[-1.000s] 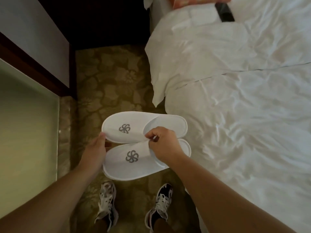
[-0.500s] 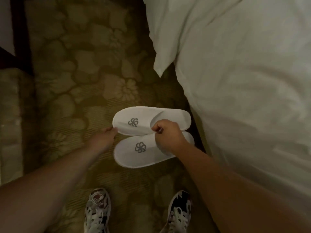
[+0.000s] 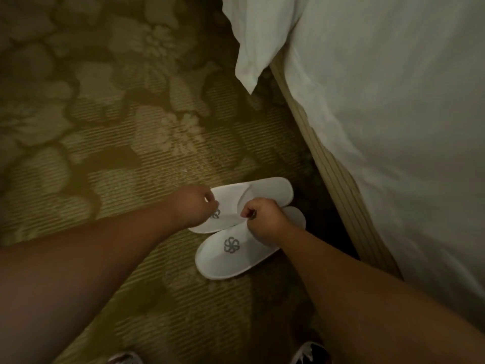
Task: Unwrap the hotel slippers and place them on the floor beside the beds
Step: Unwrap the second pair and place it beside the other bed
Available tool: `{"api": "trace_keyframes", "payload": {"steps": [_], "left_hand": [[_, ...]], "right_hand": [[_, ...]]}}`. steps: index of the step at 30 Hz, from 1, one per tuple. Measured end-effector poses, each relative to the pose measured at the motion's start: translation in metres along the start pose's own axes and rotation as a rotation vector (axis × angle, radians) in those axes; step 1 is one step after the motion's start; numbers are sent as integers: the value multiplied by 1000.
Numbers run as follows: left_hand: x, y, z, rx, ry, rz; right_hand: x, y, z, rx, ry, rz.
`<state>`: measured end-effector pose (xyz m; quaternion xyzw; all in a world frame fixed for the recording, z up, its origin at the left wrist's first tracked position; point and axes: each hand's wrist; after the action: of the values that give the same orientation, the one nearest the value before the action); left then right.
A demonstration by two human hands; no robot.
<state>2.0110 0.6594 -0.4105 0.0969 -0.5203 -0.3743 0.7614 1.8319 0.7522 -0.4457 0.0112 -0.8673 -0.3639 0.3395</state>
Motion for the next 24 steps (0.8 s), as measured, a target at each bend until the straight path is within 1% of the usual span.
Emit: {"api": "trace_keyframes", "payload": {"steps": [3, 6, 8, 10, 12, 13, 14, 16, 18, 19, 21, 22, 23, 24], "left_hand": [[-15, -8, 14, -87, -61, 9], [-28, -12, 26, -175, -138, 14], [-36, -13, 39, -245, -166, 12], [-42, -14, 56, -311, -179, 16], [-50, -18, 76, -383, -342, 18], [-54, -20, 86, -415, -438, 19], [-60, -23, 96, -431, -523, 9], [-71, -28, 115, -404, -679, -62], [-85, -33, 124, -312, -786, -127], [-87, -35, 127, -236, -797, -191], [-85, -35, 132, -54, -742, -355], [-90, -39, 130, -26, -679, -387], [-90, -43, 132, 19, -632, -402], [-99, -51, 128, -16, -549, -347]], "right_hand": [[-7, -5, 12, -76, 17, -5], [-2, -5, 18, -79, 53, -47], [14, -7, 15, -50, 108, -97], [39, -7, 8, -87, 42, -96], [72, -1, 1, -189, -20, -71], [89, 3, -2, -288, -73, -98], [105, 7, -3, -421, -149, -158], [132, 13, -1, -638, -284, -292], [147, 16, 6, -732, -360, -337], [149, 15, 10, -759, -380, -333], [148, 11, 16, -793, -395, -317], [147, 8, 17, -802, -392, -314], [145, 4, 18, -810, -387, -315], [143, 1, 18, -818, -385, -318]]}}
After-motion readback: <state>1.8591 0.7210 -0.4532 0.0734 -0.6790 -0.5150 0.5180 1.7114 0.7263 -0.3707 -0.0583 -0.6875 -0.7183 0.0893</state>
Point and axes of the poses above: each hand's wrist, its own y-axis away from the middle knuckle, its own x-axis out of the back of the hand, z = x × y, and after that the axes turned 8 degrees about -x, right-handed
